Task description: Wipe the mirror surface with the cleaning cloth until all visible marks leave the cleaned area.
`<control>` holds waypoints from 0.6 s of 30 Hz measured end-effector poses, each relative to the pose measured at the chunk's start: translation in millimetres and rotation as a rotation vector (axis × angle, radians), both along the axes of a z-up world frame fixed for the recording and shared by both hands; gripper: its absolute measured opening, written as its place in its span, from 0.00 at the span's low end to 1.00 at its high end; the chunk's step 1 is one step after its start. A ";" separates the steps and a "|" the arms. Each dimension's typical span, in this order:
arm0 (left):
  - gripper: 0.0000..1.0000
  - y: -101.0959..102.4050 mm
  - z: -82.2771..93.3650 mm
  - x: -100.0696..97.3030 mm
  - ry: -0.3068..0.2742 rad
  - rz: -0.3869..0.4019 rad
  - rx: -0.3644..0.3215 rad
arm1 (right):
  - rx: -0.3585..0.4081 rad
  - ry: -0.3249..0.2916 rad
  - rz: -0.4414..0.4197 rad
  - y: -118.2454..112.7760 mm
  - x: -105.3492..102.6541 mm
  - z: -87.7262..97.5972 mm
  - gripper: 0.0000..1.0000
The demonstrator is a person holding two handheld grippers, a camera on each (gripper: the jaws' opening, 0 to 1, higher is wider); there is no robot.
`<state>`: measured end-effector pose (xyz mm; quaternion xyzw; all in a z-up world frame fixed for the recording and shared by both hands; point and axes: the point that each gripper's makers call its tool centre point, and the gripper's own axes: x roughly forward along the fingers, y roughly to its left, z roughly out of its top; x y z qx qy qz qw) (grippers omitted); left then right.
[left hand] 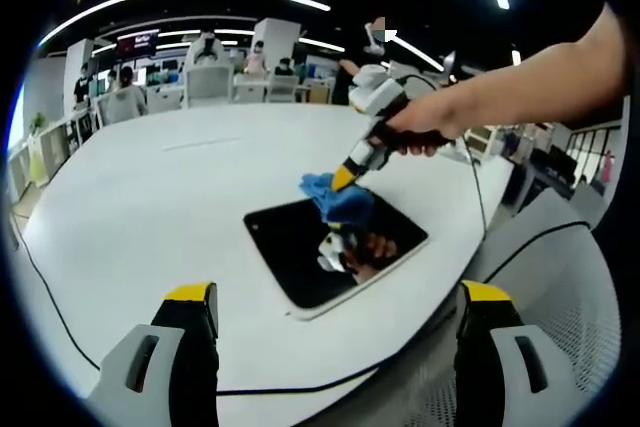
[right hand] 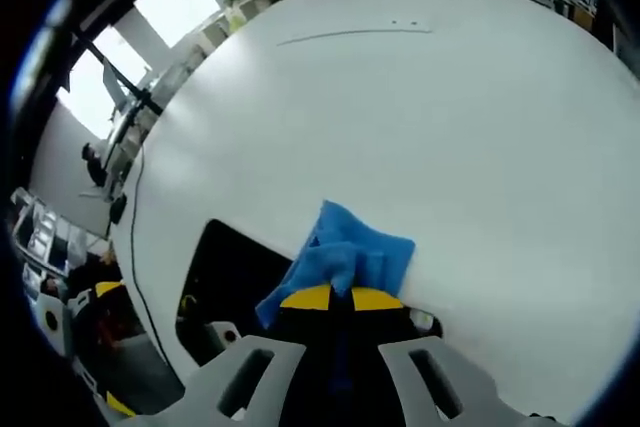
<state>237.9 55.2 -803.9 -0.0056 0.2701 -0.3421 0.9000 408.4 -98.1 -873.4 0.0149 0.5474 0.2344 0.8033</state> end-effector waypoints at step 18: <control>1.00 1.6 1.1 1.6 -0.006 0.010 0.000 | -0.024 -0.039 -0.044 -0.9 -7.6 -0.5 0.00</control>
